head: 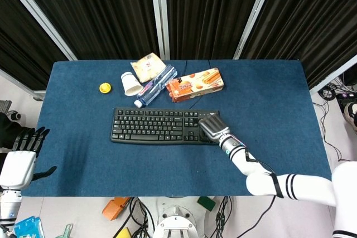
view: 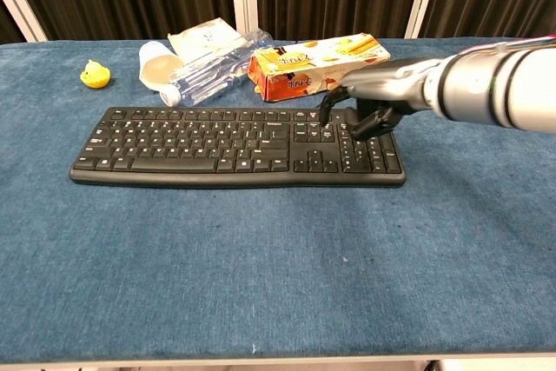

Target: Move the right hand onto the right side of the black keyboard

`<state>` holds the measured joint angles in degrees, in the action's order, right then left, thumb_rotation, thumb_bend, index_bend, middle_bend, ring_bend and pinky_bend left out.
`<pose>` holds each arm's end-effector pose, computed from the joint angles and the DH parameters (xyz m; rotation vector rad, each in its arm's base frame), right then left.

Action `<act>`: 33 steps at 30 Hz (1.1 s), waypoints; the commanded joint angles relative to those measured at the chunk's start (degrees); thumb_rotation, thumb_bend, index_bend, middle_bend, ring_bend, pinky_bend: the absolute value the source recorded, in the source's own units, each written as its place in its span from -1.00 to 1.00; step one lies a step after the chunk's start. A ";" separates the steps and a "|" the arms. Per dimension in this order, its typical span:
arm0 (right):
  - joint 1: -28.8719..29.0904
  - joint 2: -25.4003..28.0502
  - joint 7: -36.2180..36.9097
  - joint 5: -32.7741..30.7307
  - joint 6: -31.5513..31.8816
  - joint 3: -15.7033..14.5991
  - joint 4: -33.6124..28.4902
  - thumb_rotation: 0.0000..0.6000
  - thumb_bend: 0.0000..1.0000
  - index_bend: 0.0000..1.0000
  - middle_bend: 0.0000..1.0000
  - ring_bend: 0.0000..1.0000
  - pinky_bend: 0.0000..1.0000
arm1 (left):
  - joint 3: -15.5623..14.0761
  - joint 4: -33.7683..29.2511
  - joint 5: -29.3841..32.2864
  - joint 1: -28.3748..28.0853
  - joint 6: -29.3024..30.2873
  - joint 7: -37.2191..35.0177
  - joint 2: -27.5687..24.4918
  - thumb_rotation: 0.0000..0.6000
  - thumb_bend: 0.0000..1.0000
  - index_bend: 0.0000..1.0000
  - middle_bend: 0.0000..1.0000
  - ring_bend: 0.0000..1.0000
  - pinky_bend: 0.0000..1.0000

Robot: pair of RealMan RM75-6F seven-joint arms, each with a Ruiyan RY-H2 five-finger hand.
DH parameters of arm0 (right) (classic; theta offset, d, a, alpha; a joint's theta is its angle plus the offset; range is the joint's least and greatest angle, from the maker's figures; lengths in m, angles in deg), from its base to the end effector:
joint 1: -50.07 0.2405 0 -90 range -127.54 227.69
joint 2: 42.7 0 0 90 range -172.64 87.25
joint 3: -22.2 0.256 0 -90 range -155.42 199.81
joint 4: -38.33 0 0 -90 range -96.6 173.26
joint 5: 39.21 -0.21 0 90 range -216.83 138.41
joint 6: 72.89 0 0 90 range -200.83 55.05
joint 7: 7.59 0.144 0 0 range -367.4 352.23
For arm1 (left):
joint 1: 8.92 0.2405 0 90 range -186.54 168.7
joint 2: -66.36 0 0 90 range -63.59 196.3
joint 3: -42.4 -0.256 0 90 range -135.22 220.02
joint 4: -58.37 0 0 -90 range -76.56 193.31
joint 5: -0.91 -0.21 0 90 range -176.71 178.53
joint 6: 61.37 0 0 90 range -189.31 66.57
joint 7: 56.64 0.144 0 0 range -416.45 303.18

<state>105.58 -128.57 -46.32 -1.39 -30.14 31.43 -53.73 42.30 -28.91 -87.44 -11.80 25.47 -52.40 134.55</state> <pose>-0.1033 -0.3451 -0.0401 2.1237 -0.9869 0.6171 -0.3244 0.1598 0.1388 -1.4411 -0.8521 -0.8195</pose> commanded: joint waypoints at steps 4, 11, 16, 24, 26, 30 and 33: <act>3.20 -1.91 -0.42 -2.66 0.02 -1.15 1.78 0.30 1.00 -0.39 0.91 1.00 1.00 | 0.09 0.21 0.17 -0.03 -0.12 -0.10 0.01 1.00 -0.91 -0.84 -0.87 -0.95 -1.00; 5.61 -3.02 0.10 -4.05 0.10 -2.11 3.14 0.30 1.00 -0.39 0.91 1.00 1.00 | 0.12 0.63 0.46 0.15 -0.11 -0.41 0.09 1.00 -0.91 -0.84 -0.87 -0.95 -1.00; 7.26 -3.74 -0.04 -5.97 -0.14 -3.29 4.20 0.29 1.00 -0.40 0.91 1.00 1.00 | 0.10 0.92 0.53 0.32 0.02 -0.57 0.18 1.00 -0.91 -0.84 -0.87 -0.95 -1.00; 7.07 -1.95 2.31 -3.46 2.07 -3.61 1.73 0.30 1.00 -0.40 0.91 1.00 1.00 | 0.05 1.08 0.47 0.77 0.64 -0.84 0.16 1.00 -0.91 -0.84 -0.87 -0.95 -1.00; 6.16 0.23 3.41 -1.61 4.10 -3.20 -0.82 0.30 1.00 -0.41 0.91 1.00 1.00 | 0.10 1.05 0.37 0.83 0.87 -0.92 0.07 1.00 -0.91 -0.84 -0.87 -0.95 -1.00; 2.37 7.35 5.50 3.38 10.60 -3.33 -8.26 0.29 1.00 -0.48 0.91 1.00 1.00 | 0.28 1.03 0.20 0.92 1.31 -1.25 -0.18 1.00 -0.91 -0.84 -0.87 -0.95 -1.00; -1.98 13.19 6.70 8.12 16.57 -5.06 -13.25 0.29 0.95 -0.63 0.90 0.96 1.00 | 0.40 1.19 0.14 0.90 1.44 -1.64 -0.25 1.00 -0.91 -0.84 -0.87 -0.95 -1.00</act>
<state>107.85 -120.75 -41.35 2.06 -19.03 27.70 -62.07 42.67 -27.76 -87.29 -10.89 26.90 -53.98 134.32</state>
